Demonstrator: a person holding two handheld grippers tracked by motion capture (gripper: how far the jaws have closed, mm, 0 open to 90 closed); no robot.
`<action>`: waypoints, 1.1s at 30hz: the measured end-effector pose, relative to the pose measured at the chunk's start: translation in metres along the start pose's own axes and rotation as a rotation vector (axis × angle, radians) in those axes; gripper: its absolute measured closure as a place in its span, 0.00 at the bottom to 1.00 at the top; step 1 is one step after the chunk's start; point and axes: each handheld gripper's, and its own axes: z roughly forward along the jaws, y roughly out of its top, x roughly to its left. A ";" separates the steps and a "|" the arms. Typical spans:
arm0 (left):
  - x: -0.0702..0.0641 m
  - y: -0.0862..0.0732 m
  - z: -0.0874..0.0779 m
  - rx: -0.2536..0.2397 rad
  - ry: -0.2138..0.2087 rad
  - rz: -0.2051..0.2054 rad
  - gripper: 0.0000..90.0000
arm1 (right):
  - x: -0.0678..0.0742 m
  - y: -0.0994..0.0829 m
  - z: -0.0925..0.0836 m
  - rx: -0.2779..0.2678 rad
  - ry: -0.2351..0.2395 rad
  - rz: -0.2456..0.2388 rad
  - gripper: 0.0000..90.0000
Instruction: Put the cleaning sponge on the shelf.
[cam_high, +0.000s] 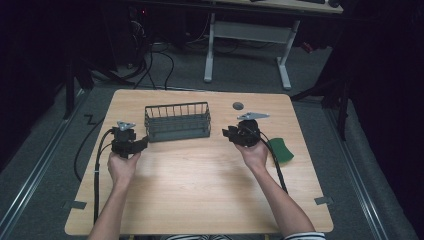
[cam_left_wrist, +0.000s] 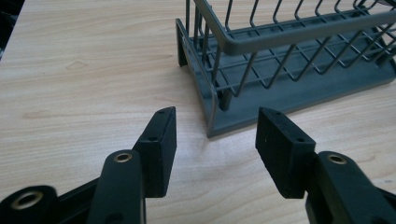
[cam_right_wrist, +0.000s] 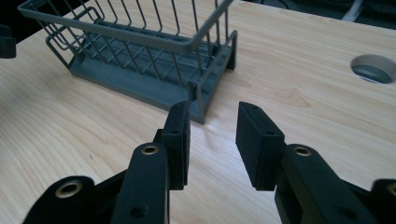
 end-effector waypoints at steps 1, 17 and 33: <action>0.000 0.000 0.000 0.000 0.000 0.000 0.54 | 0.001 0.002 0.004 0.005 -0.002 -0.008 0.73; 0.006 -0.001 0.032 0.023 0.007 -0.043 0.59 | 0.015 0.005 0.070 0.106 -0.035 -0.029 0.73; 0.004 -0.004 0.044 0.015 0.000 -0.031 0.81 | 0.018 0.010 0.086 0.130 -0.103 -0.049 0.90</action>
